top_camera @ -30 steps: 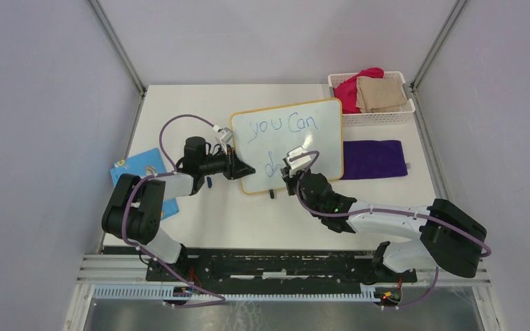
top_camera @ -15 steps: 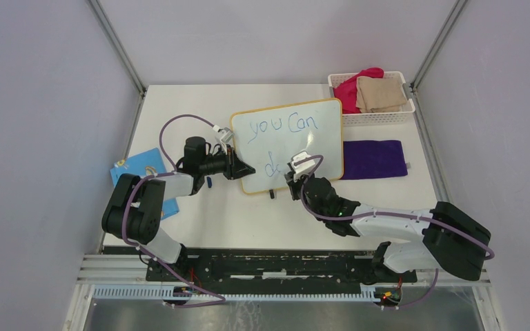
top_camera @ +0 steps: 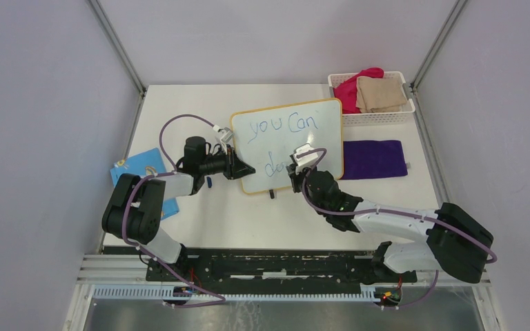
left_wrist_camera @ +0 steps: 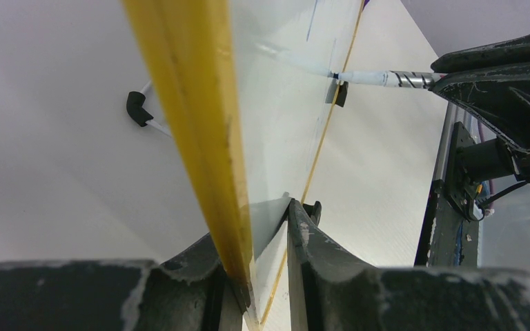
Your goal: Write a sentence on the whiteboard
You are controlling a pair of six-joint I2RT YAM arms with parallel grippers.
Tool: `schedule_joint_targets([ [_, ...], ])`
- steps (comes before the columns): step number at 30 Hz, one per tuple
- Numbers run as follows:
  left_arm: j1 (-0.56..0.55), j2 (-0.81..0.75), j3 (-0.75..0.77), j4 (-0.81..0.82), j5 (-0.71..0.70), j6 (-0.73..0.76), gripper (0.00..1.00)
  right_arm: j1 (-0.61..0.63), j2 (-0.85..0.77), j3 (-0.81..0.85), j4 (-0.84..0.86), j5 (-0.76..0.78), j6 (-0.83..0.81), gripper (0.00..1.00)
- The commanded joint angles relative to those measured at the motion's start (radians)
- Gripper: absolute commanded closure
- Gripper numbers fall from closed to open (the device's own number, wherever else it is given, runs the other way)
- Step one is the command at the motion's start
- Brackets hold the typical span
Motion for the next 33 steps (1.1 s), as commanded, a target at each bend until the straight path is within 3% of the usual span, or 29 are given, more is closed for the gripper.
schedule_joint_targets([
  [1,-0.026,0.04,-0.008,-0.142,-0.099,0.092,0.98,-0.017,0.02,0.056,0.006,0.014,-0.023,1.0],
  [17,-0.026,0.042,-0.006,-0.144,-0.098,0.092,0.98,0.01,0.043,0.026,0.011,-0.054,0.008,1.0],
  [28,-0.026,0.042,-0.007,-0.144,-0.099,0.09,0.98,-0.041,-0.186,-0.022,-0.052,0.012,-0.035,1.0],
  [33,-0.026,0.043,-0.007,-0.144,-0.099,0.089,0.98,-0.094,-0.208,-0.009,-0.042,0.028,-0.037,1.0],
])
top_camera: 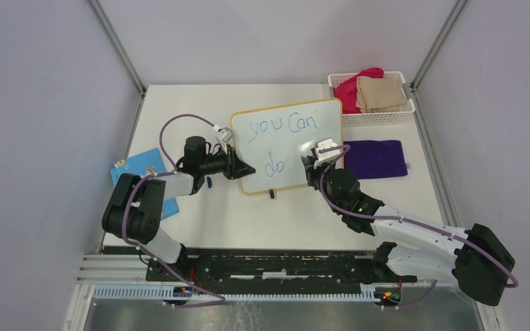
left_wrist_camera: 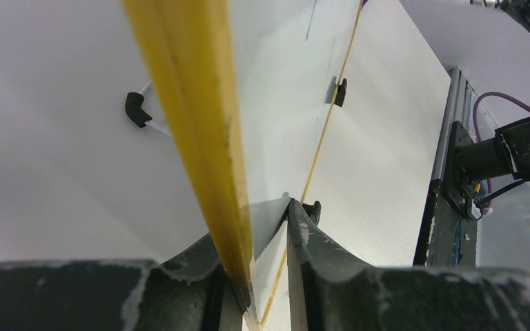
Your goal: Write a sentence on the whiteboard
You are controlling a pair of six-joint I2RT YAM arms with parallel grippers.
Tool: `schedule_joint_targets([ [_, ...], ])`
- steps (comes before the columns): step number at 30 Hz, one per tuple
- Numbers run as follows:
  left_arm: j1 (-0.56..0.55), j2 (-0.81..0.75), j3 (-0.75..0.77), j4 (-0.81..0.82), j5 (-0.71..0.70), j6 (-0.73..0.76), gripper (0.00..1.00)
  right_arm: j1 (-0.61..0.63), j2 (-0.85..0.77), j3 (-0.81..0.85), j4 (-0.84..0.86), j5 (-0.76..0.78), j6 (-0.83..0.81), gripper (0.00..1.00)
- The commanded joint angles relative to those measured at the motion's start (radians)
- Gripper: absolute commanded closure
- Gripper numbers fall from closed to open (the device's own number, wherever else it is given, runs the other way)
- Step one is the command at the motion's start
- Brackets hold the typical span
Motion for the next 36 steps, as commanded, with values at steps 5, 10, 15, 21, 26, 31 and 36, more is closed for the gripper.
schedule_joint_targets([
  [5,-0.026,0.041,-0.011,-0.14,-0.105,0.09,0.98,-0.041,0.032,0.058,0.038,0.016,-0.008,1.0],
  [10,-0.026,0.041,-0.009,-0.143,-0.108,0.09,0.98,-0.042,0.066,0.082,0.045,-0.012,-0.006,1.0],
  [15,-0.026,0.044,-0.008,-0.144,-0.106,0.09,0.98,-0.043,0.081,0.083,0.047,-0.023,-0.002,1.0],
  [21,-0.026,0.046,-0.008,-0.144,-0.106,0.089,0.98,-0.042,0.095,0.089,0.053,-0.003,-0.005,1.0],
  [26,-0.026,0.046,-0.007,-0.145,-0.107,0.09,0.98,-0.044,0.118,0.092,0.048,0.001,-0.008,1.0],
  [31,-0.027,0.047,-0.007,-0.145,-0.108,0.09,0.98,-0.046,0.132,0.08,0.046,0.002,0.0,1.0],
  [36,-0.026,0.047,-0.006,-0.145,-0.105,0.09,0.98,-0.049,0.137,0.068,0.036,0.004,0.004,1.0],
])
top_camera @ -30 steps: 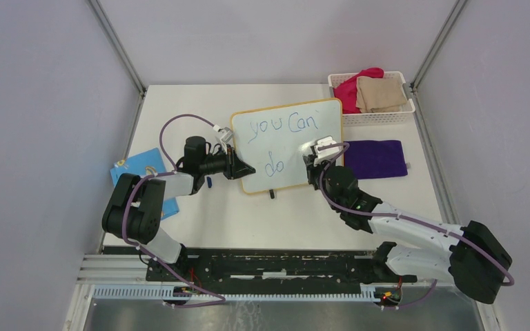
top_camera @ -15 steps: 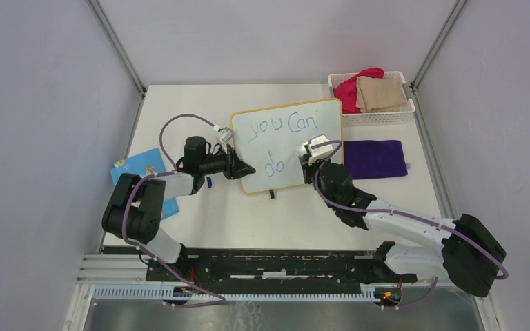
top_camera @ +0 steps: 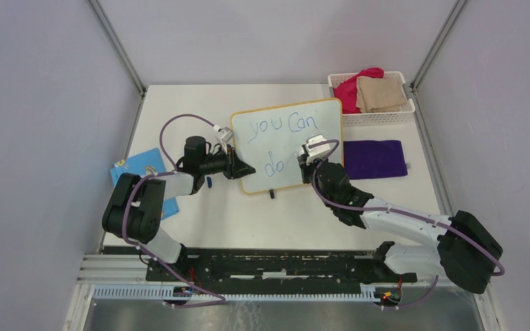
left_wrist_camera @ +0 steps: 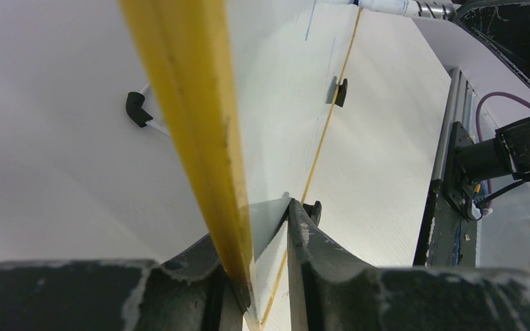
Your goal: Write a sentence on the whiteboard
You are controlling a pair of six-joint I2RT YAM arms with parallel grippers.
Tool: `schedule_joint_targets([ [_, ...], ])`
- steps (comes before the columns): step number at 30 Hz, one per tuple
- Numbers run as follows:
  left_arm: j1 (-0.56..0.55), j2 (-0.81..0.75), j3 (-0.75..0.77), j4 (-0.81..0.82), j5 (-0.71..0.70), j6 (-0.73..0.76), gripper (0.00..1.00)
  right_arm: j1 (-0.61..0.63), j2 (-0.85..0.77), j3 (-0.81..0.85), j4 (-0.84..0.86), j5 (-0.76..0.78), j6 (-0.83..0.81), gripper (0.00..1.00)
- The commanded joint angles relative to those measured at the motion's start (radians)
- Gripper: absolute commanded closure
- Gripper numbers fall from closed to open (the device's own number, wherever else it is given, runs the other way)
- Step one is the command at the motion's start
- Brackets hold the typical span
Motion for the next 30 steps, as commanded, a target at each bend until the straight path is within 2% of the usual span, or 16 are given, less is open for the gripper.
schedule_joint_targets([
  [1,-0.026,0.043,-0.007,-0.143,-0.106,0.09,0.98,-0.008,0.01,0.013,0.03,0.015,0.006,1.0],
  [18,-0.027,0.044,-0.007,-0.148,-0.108,0.092,0.98,-0.007,-0.047,-0.104,0.021,-0.043,0.061,1.0],
  [30,-0.028,0.047,-0.006,-0.149,-0.106,0.092,0.98,-0.007,-0.077,-0.158,0.006,-0.018,0.072,1.0],
])
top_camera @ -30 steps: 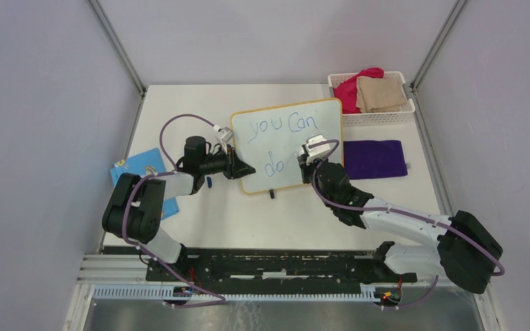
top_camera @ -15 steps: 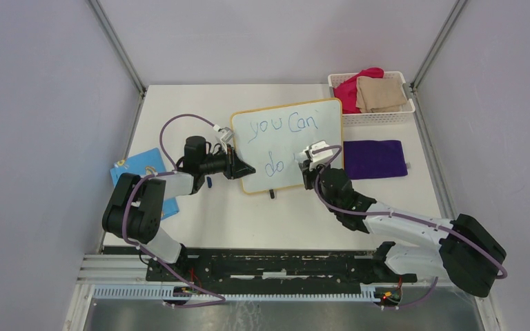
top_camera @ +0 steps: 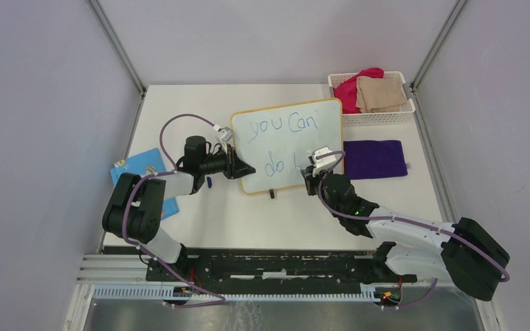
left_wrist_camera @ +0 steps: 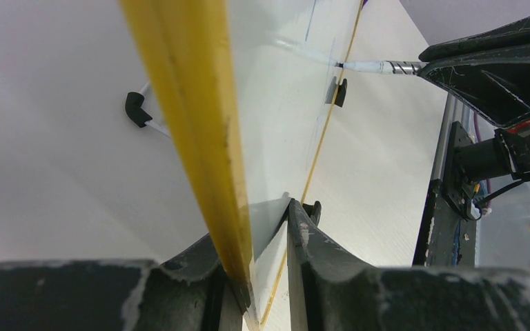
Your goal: Write a sentence on the whiteboard
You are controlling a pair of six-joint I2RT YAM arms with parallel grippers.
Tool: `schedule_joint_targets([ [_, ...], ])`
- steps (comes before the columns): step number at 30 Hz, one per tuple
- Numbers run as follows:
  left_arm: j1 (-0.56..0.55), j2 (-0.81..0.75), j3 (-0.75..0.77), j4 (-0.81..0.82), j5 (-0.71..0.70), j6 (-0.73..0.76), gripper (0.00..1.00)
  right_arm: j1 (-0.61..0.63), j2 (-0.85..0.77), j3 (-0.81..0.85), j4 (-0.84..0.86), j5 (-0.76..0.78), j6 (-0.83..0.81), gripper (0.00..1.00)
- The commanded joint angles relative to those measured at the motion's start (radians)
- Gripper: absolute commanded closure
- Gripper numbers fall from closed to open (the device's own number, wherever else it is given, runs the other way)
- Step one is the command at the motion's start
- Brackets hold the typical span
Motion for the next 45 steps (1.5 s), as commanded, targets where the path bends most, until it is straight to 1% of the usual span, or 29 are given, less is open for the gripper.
schedule_joint_targets([
  [1,-0.028,0.046,-0.009,-0.145,-0.107,0.091,0.98,-0.007,-0.014,-0.015,-0.021,0.043,0.005,1.0],
  [5,-0.029,0.046,-0.008,-0.148,-0.108,0.091,0.98,-0.011,-0.037,-0.008,-0.047,0.096,0.006,1.0],
  [9,-0.029,0.047,-0.008,-0.148,-0.107,0.091,0.98,-0.014,-0.082,-0.012,-0.023,0.077,0.001,1.0],
  [13,-0.029,0.046,-0.008,-0.148,-0.106,0.091,0.98,-0.014,-0.099,0.026,-0.019,0.078,-0.02,1.0],
  [21,-0.029,0.046,-0.008,-0.148,-0.108,0.091,0.98,-0.039,-0.052,0.134,-0.014,0.067,-0.044,1.0],
  [30,-0.029,0.048,-0.008,-0.148,-0.107,0.092,0.98,-0.064,0.018,0.201,-0.013,0.043,-0.044,1.0],
  [37,-0.03,0.046,-0.008,-0.148,-0.107,0.092,0.98,-0.075,0.049,0.184,-0.013,0.037,-0.031,1.0],
  [45,-0.029,0.047,-0.008,-0.148,-0.108,0.093,0.98,-0.076,0.019,0.107,-0.014,0.035,-0.01,1.0],
])
